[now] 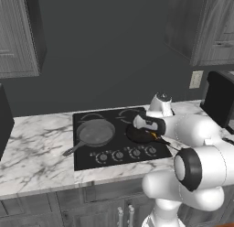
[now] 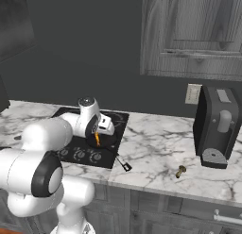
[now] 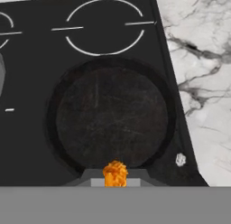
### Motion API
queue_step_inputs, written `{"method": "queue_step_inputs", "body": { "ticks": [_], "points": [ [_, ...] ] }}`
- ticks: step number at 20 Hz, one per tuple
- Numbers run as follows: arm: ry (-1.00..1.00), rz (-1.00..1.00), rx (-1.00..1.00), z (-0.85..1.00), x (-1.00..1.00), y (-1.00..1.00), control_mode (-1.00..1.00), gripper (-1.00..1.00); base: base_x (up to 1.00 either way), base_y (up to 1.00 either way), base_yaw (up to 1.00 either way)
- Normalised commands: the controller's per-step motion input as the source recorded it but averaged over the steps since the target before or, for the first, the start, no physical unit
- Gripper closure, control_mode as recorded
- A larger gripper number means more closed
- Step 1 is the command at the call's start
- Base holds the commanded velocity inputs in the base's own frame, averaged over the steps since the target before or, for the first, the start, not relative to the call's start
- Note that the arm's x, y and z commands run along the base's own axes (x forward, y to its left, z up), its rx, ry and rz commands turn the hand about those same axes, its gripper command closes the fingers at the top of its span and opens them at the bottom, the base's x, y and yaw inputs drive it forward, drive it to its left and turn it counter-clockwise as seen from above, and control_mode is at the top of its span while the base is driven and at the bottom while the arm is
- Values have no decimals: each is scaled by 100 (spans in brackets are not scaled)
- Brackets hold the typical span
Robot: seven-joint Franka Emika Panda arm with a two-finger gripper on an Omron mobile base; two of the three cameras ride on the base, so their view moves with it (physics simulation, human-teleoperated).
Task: Place both pans onto different burners. Then place the mushroom and the shrimp on different pans.
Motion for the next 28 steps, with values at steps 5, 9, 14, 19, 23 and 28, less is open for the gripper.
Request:
{"method": "queue_step_inputs", "body": {
  "ticks": [5, 9, 14, 19, 23, 28],
  "points": [
    [-3, 0, 2, -1, 32, 0, -100, 100, 0, 0, 0],
    [0, 0, 1, 0, 27, 0, -100, 100, 0, 0, 0],
    [0, 0, 0, -5, 8, 0, -100, 100, 0, 0, 0],
    [0, 0, 0, -14, 0, 0, -100, 100, 0, 0, 0],
    [-1, 0, 0, -24, 0, 0, -100, 100, 0, 0, 0],
    [0, 0, 0, -19, 0, 0, -100, 100, 0, 0, 0]
  ]
}}
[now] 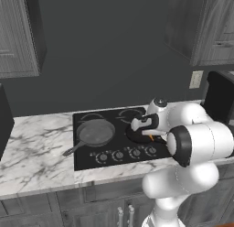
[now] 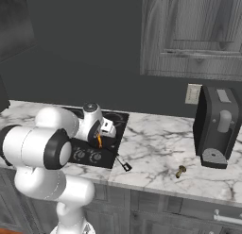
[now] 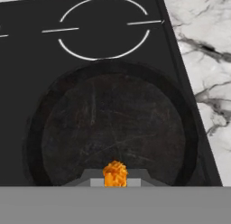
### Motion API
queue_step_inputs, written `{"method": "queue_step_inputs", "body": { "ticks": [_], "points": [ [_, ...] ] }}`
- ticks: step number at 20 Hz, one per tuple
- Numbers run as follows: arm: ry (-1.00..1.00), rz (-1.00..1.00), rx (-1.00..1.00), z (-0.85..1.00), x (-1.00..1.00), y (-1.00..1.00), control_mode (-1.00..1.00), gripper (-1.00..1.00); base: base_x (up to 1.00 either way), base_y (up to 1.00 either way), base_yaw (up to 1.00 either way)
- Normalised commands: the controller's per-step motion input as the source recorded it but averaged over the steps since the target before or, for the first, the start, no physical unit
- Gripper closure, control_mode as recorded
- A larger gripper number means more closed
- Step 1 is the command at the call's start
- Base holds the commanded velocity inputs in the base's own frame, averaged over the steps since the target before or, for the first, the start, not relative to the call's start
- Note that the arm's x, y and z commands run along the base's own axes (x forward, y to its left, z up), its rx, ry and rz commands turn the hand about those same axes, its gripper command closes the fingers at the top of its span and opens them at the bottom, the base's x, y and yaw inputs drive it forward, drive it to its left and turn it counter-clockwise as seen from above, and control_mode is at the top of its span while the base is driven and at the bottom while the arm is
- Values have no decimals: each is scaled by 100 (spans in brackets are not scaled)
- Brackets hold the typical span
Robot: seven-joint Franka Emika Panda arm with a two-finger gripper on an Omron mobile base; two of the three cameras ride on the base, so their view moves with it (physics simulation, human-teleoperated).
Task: Place both pans onto different burners. Then place the mushroom and the shrimp on different pans.
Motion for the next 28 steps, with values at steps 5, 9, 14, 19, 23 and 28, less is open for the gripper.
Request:
{"method": "queue_step_inputs", "body": {
  "ticks": [5, 9, 14, 19, 23, 28],
  "points": [
    [0, 0, 0, -11, 2, 0, -100, 100, 0, 0, 0],
    [0, 0, 0, -8, 8, 0, -100, 100, 0, 0, 0],
    [0, 0, 0, -6, 9, 0, -100, 100, 0, 0, 0],
    [0, 0, 0, -8, 9, 0, -100, 100, 0, 0, 0],
    [0, 0, 0, -12, 5, 0, -100, 100, 0, 0, 0],
    [0, 0, 0, -17, 0, 0, -100, 100, 0, 0, 0]
  ]
}}
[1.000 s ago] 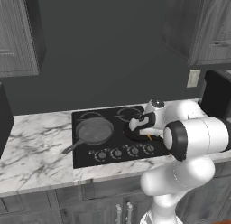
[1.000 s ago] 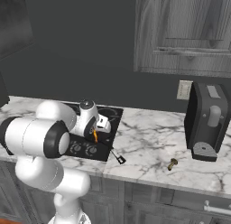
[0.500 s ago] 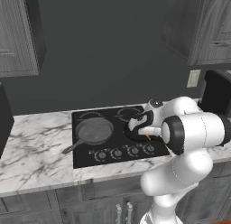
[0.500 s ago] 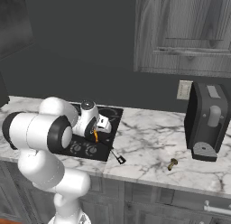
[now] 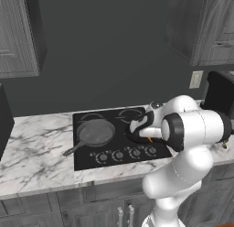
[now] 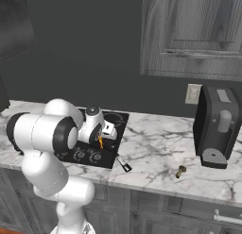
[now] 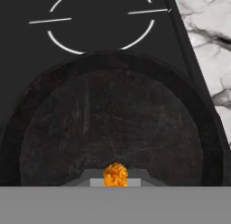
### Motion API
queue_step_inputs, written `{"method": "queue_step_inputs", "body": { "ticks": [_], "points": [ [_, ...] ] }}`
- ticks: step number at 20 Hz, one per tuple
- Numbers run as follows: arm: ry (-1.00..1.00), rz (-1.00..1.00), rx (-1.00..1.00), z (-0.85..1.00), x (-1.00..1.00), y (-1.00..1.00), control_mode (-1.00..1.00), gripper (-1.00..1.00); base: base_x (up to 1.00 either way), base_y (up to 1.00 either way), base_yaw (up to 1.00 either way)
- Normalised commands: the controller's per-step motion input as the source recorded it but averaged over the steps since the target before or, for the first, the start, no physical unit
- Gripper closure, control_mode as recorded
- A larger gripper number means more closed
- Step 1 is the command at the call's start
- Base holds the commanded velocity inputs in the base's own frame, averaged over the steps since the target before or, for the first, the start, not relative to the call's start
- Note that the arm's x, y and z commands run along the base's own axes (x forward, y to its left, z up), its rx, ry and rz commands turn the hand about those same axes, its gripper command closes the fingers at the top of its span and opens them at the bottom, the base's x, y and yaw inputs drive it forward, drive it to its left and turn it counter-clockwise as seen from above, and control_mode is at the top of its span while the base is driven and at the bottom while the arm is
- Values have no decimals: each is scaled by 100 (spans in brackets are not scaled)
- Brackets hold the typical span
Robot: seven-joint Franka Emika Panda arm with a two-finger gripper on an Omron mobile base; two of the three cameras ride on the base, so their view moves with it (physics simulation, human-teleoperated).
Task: Place both pans onto different burners. Then place the mushroom and the shrimp on different pans.
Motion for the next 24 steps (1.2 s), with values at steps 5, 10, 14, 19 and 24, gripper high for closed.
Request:
{"method": "queue_step_inputs", "body": {
  "ticks": [5, 10, 14, 19, 24],
  "points": [
    [0, 0, 0, -10, 0, 0, -100, 100, 0, 0, 0],
    [0, 0, 0, -1, 0, 0, -100, 100, 0, 0, 0],
    [0, 0, 0, 0, 0, 0, -100, -100, 0, 0, 0],
    [0, 0, 0, 0, 0, 0, -100, -100, 0, 0, 0],
    [0, 0, 0, 2, 0, 0, -100, -100, 0, 0, 0]
  ]
}}
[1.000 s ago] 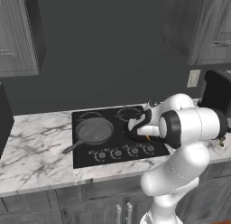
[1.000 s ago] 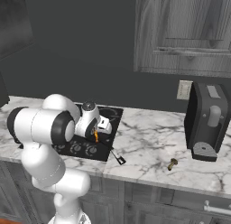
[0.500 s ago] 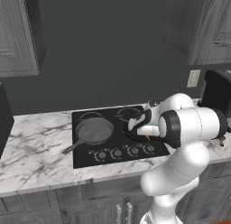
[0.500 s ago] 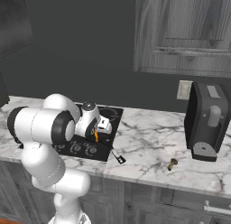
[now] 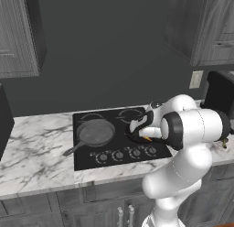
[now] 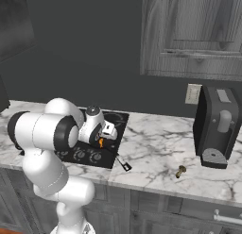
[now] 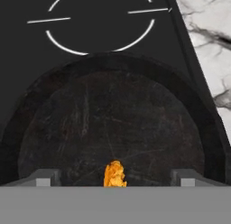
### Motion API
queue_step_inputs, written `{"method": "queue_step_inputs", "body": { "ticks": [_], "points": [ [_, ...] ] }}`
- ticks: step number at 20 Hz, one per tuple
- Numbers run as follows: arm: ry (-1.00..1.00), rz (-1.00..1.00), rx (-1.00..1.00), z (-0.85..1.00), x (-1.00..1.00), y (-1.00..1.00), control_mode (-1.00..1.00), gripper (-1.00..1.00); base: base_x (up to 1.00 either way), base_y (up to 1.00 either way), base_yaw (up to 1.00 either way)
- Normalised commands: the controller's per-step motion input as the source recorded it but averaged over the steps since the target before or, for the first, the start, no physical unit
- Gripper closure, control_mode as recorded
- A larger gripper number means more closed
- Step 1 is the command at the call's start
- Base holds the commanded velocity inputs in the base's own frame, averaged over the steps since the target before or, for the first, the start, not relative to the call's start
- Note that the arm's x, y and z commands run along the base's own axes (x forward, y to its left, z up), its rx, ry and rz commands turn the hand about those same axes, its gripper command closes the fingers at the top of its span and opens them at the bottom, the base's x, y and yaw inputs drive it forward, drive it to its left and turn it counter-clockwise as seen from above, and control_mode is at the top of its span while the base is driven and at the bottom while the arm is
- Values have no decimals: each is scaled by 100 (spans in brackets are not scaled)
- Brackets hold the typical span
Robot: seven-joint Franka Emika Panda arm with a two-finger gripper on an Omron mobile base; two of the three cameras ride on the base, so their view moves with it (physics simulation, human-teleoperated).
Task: Place both pans onto different burners. Then place the mushroom and the shrimp on different pans.
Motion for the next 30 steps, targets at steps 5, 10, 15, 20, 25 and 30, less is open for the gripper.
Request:
{"method": "queue_step_inputs", "body": {
  "ticks": [5, 10, 15, 20, 25, 30],
  "points": [
    [-3, 0, 0, 31, 0, -2, -100, -100, 0, 0, 0],
    [0, 0, 0, 52, -13, -18, -100, -100, 0, 0, 0],
    [0, -5, 0, 42, -22, -42, -100, -100, 0, 0, 0],
    [2, -12, 1, 28, -11, -59, -100, -100, 0, 0, 0],
    [2, -17, 0, 11, -3, -66, -100, -100, 0, 0, 0],
    [0, -23, 0, 5, -4, -62, -100, -100, 0, 0, 0]
  ]
}}
